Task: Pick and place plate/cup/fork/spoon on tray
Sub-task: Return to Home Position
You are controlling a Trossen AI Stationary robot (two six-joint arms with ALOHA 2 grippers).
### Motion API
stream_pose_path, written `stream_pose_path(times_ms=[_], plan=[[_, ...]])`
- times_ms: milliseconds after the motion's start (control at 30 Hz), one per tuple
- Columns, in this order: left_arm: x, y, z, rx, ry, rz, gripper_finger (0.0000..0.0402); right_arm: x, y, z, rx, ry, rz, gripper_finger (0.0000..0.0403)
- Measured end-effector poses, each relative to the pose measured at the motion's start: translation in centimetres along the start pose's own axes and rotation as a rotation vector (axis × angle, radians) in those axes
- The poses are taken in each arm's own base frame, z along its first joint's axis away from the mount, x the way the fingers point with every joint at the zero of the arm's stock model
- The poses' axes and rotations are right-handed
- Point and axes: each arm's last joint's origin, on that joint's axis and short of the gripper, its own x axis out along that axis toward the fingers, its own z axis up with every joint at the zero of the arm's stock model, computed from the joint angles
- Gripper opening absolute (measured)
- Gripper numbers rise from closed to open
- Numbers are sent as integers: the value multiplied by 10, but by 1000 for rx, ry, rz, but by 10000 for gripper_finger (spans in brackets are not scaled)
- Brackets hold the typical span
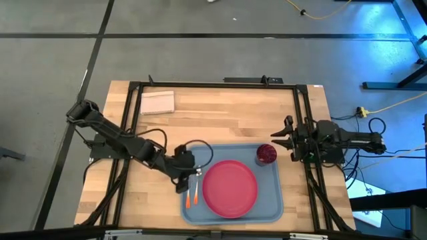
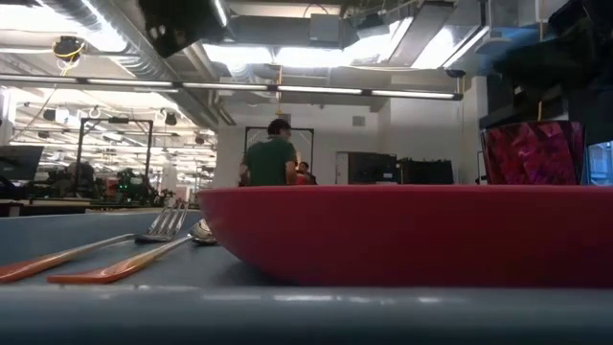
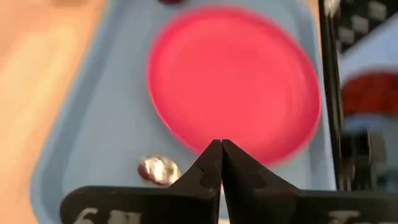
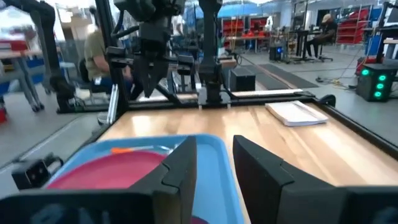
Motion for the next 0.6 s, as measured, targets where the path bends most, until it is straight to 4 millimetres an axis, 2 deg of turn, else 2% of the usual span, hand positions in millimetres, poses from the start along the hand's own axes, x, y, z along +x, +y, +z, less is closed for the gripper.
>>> stream_pose_path(times_ms=[100, 200, 300, 467, 600], plan=[[-2, 4, -9, 35, 25, -19, 0, -3, 0, 3, -25, 48, -3, 110], [-7, 10, -20, 46, -39, -60, 0, -3, 0, 1, -23, 79, -6, 110], [-10, 22, -41, 57, -96, -110, 0, -4, 0, 1, -22, 85, -6, 110], [-22, 53, -79, 17, -285, -255, 0, -4, 0, 1, -10, 83, -13, 110], [-29, 78, -102, 1, -439, -336, 0, -4, 0, 1, 6, 82, -14, 110]])
